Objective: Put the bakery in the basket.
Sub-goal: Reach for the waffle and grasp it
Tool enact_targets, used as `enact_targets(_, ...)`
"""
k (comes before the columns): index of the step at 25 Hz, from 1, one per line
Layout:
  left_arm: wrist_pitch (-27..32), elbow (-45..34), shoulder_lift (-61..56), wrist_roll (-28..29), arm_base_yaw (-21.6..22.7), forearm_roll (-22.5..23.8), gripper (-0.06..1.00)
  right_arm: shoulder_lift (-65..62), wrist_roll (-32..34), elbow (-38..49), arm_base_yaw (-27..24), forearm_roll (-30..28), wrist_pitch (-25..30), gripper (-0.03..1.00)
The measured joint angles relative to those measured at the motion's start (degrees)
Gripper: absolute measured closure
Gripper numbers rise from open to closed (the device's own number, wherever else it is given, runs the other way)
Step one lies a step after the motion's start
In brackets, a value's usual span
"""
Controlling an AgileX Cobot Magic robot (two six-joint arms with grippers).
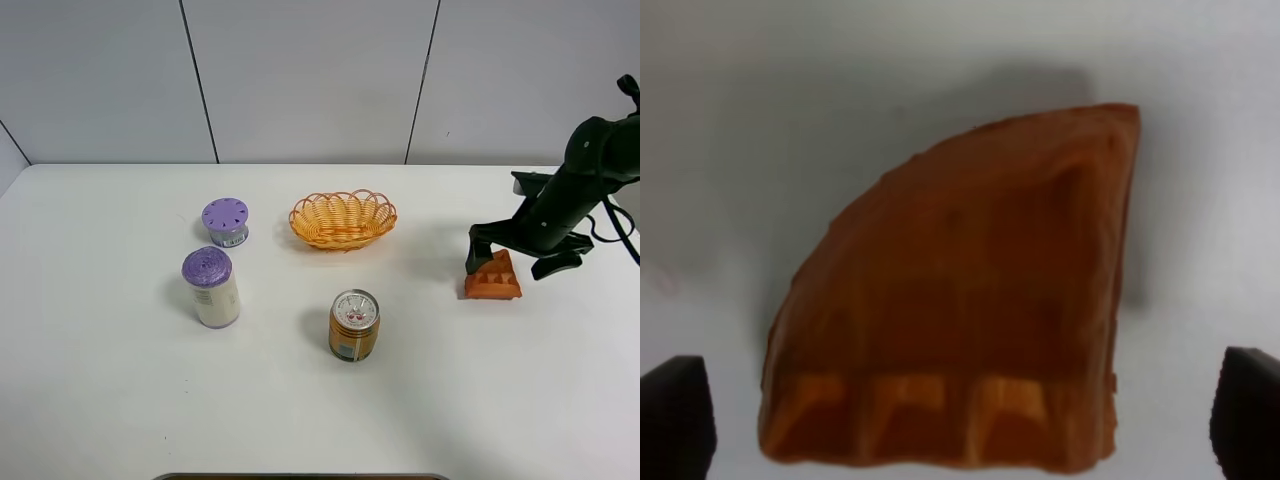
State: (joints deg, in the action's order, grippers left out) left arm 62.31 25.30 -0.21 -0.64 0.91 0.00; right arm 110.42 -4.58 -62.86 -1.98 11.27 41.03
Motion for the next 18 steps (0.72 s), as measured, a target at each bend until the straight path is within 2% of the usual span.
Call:
enact_targets(9, 0.0, 0.0, 0.0, 0.0, 0.0, 0.0, -0.05, 4.74, -2.8, -0.06, 0.0, 3.53, -2.97, -0.02)
enact_targets(16, 0.0, 0.0, 0.0, 0.0, 0.0, 0.0, -0.05, 6.04, -2.93, -0.64, 0.0, 4.06, -3.76, -0.02)
enact_targets(18, 0.0, 0.0, 0.0, 0.0, 0.0, 0.0, -0.05, 6.25, -2.93, -0.75, 0.0, 4.0, -3.83, 0.02)
